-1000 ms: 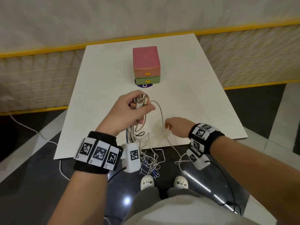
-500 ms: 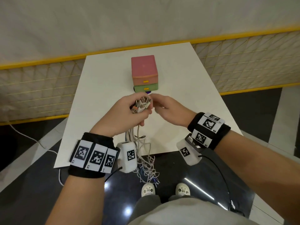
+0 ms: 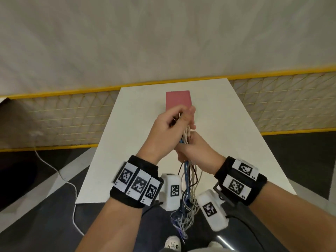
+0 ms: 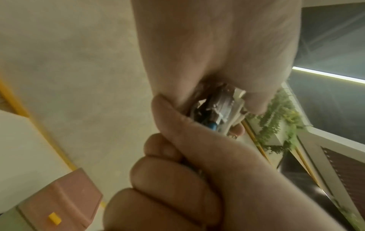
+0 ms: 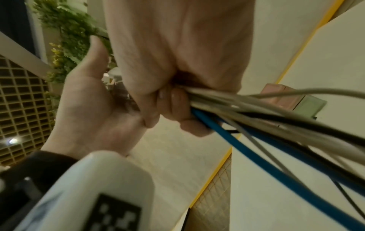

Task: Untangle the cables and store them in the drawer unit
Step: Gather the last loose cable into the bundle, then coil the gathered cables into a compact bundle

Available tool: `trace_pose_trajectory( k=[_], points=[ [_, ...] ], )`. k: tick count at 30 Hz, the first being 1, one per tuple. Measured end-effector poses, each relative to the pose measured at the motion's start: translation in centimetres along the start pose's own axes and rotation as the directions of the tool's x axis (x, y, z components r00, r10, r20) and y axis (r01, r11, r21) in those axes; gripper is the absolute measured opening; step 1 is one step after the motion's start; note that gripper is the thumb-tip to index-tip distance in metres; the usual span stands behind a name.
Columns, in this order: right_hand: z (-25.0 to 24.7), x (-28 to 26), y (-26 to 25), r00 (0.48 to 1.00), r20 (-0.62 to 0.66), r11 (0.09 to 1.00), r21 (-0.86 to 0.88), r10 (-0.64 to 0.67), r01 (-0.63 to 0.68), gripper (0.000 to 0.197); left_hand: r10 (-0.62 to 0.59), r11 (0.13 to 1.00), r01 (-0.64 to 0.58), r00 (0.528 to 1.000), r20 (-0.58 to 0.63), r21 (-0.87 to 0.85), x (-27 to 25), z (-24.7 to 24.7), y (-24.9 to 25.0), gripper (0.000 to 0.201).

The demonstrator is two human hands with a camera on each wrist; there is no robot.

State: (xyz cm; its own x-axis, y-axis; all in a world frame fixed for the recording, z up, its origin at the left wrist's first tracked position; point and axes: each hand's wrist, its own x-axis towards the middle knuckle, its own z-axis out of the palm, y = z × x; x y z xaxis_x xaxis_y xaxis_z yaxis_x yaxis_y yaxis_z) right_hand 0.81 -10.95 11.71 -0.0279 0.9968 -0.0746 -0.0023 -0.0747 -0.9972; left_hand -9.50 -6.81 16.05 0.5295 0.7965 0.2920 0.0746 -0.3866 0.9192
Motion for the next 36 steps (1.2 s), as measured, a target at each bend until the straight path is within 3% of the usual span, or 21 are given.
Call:
trace_pose_trajectory(
  k=[2,4,10,15,17,20,23,26,28,30,31,32,33,34,36],
  points=[
    [0.1,-0.1,-0.3,1.000,0.018,1.000,0.019,0.018,-0.019,0.035,0.029,0.995,-0.025,0.999,-0.031,0.098,0.7,0.0,-0.4,0.038],
    [0.3,0.0,-0.8,0.999,0.023,0.997,0.072,0.029,-0.031,0.032,-0.014,0.997,0.016,1.000,-0.023,0.078,1.3,-0.5,-0.4,0.034],
    [0.1,1.1,-1.5,1.000,-0.011,0.986,0.166,-0.004,0.006,0.031,-0.052,0.988,0.020,0.976,0.211,0.150,2.2,-1.8,0.1,0.033],
    [-0.1,2.3,-1.5,1.000,-0.017,0.997,0.077,0.006,-0.004,0.026,0.065,0.952,-0.142,0.960,0.273,0.271,3.0,-2.4,-0.2,0.024],
    [-0.1,2.7,-1.7,0.999,-0.032,0.998,0.056,-0.019,0.021,0.026,0.114,0.937,-0.176,0.971,0.211,0.302,3.2,-1.9,-0.6,0.012],
    [0.1,2.9,-2.3,0.999,-0.011,0.998,0.043,-0.045,0.046,0.032,0.151,0.957,-0.154,0.988,0.030,0.244,3.7,-1.4,-1.1,0.016],
    [0.1,3.1,-2.5,0.996,0.030,0.997,0.015,-0.080,0.080,0.026,0.138,0.970,-0.129,0.990,-0.031,0.204,4.6,-2.2,-0.5,0.016],
    [0.0,2.7,-1.1,0.992,0.112,0.982,-0.169,-0.062,0.081,0.036,0.028,0.998,-0.019,0.984,-0.176,0.055,5.6,-4.0,-0.1,0.019],
    [-0.4,2.7,-0.1,0.997,0.077,0.988,-0.152,-0.006,0.018,0.042,-0.113,0.993,0.117,0.980,-0.163,0.016,6.2,-5.3,-1.1,0.019],
    [-0.6,2.7,0.1,0.999,0.009,0.979,-0.200,0.052,-0.049,0.043,-0.089,0.971,0.129,0.976,-0.196,0.201,6.4,-6.4,-2.9,0.023],
    [-0.8,2.9,0.1,0.996,-0.016,0.967,-0.241,0.084,-0.085,0.043,0.039,0.928,0.047,0.974,-0.223,0.370,6.3,-7.0,-3.6,0.034],
    [-1.1,3.2,0.2,0.993,-0.022,0.948,-0.297,0.115,-0.117,0.042,0.218,0.856,-0.095,0.958,-0.186,0.509,6.1,-7.3,-4.1,0.044],
    [-1.5,3.2,0.0,0.990,-0.024,0.926,-0.352,0.136,-0.136,0.041,0.353,0.771,-0.248,0.933,-0.069,0.587,5.9,-7.1,-4.3,0.048],
    [-1.7,3.3,-0.3,0.987,-0.019,0.906,-0.396,0.158,-0.152,0.040,0.387,0.715,-0.367,0.917,0.100,0.595,5.5,-6.5,-4.2,0.050],
    [-1.9,3.4,-0.9,0.983,0.049,0.887,-0.441,0.176,-0.137,0.037,0.214,0.732,-0.433,0.879,0.426,0.525,4.5,-5.1,-4.5,0.059]
  ],
)
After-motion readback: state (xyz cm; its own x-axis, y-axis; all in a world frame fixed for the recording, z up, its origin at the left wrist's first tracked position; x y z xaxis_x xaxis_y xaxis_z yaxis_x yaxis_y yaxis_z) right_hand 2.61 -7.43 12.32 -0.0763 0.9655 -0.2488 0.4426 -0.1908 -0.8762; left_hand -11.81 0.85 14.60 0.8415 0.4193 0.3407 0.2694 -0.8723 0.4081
